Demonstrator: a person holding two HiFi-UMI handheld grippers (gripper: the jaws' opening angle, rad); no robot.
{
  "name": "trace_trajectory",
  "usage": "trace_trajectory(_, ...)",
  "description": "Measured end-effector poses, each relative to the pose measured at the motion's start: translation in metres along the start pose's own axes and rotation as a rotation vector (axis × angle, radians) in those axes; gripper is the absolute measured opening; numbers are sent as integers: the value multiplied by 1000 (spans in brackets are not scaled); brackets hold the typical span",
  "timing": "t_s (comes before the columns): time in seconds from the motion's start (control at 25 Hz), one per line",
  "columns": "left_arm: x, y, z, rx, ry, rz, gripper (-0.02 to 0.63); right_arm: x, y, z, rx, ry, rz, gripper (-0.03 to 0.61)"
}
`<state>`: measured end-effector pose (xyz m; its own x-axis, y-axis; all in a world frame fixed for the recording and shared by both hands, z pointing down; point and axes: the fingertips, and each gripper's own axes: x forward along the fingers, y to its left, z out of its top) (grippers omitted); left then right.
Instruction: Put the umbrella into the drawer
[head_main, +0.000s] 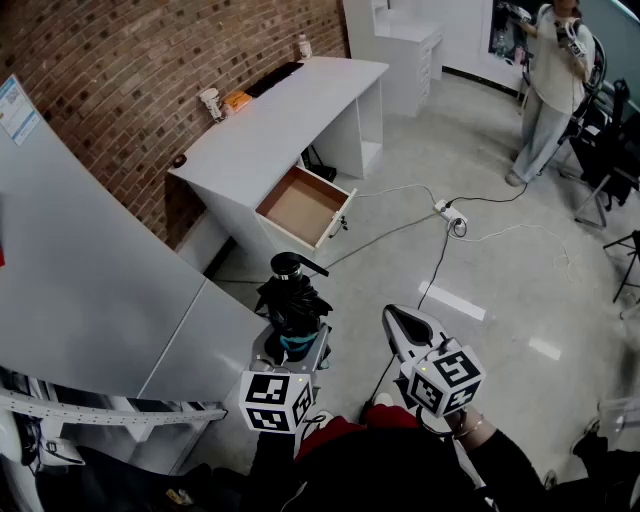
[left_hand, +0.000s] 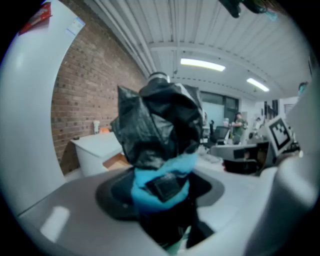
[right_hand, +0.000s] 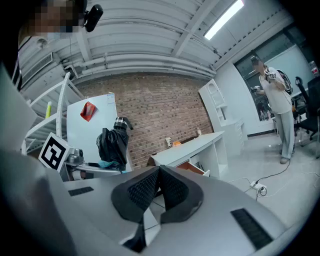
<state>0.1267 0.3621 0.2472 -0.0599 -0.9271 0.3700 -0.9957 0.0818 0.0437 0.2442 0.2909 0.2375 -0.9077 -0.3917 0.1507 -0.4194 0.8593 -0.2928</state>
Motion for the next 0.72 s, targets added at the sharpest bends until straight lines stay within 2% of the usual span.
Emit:
trace_trajectory(0.44, 4, -5, 5, -25, -14, 19, 264, -7, -16, 0, -4, 6, 18, 9)
trace_trajectory(0.72, 6, -2, 13, -19, -17, 64, 264, -12, -28, 0, 11, 24, 51, 11)
